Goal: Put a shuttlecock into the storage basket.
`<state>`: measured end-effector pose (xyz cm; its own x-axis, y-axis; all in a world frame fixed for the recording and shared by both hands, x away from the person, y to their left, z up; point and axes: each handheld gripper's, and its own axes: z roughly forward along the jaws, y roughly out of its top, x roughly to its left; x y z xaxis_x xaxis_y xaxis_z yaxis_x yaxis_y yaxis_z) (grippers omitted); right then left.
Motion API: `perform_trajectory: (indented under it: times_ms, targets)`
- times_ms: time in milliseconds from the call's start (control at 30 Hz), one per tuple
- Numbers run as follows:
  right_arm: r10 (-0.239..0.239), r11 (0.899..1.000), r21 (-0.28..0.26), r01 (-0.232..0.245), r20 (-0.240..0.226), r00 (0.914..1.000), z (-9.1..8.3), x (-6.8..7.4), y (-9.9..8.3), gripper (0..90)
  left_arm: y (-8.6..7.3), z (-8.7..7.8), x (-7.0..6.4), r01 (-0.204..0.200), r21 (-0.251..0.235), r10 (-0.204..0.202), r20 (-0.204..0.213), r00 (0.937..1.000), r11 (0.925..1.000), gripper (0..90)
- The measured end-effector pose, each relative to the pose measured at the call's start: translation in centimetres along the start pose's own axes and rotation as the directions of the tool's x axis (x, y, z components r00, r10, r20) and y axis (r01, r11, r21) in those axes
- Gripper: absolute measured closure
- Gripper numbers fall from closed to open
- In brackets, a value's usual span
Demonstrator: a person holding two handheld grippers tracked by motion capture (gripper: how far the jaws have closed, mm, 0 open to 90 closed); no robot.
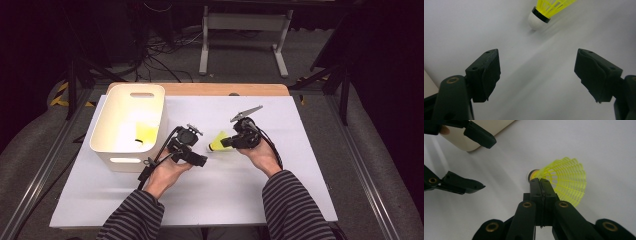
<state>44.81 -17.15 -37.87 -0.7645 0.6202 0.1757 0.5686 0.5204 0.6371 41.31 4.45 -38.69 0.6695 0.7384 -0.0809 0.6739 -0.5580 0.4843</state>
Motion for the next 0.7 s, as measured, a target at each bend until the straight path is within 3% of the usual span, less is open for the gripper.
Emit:
perform_trajectory:
  times_ms: [700]
  targets:
    - [-0.014, 1.000, -0.006, 0.014, -0.037, 0.9992, -0.54, 0.70, 0.28, 90.0, 0.58, 0.44, -0.11, -0.022, 0.000, 0.022, 0.010, 0.9997, 0.9998, 22.8]
